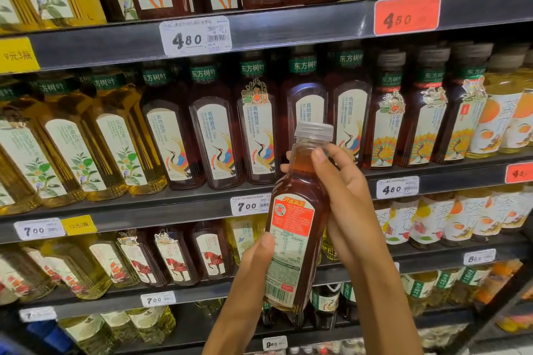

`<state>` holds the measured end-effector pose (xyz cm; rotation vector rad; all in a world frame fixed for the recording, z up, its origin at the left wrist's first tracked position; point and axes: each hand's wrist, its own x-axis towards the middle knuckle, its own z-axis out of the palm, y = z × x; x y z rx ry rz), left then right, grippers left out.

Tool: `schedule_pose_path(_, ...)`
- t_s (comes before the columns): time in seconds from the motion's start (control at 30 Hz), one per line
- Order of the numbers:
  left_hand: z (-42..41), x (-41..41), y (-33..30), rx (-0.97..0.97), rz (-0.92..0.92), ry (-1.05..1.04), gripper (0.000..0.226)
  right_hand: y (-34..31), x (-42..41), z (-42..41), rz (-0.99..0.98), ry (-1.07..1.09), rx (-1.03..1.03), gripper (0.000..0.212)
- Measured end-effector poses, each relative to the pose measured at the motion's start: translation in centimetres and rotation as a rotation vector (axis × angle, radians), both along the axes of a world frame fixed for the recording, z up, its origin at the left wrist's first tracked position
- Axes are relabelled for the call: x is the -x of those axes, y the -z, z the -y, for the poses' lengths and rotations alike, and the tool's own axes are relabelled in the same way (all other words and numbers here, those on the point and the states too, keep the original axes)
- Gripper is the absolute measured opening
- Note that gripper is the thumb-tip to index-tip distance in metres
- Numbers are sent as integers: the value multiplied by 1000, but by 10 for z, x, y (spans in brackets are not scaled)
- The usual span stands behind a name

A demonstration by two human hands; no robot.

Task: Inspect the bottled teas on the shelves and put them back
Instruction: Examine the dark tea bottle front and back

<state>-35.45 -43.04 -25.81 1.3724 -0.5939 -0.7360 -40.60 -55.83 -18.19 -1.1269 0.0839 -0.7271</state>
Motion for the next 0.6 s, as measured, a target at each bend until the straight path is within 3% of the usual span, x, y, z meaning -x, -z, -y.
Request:
schedule_pose_path(0.27,0,2,-5,26,-55,63,46,0,-1,5,29,-13,47,51)
schedule_pose_path(0.47,8,-10,-2,-19,-38,-10,70,-1,0,6,107,32,18,53)
schedule_pose_path(0.6,14,-12,0,18,-95,-53,58,-2,-3,6,105,30,33,50)
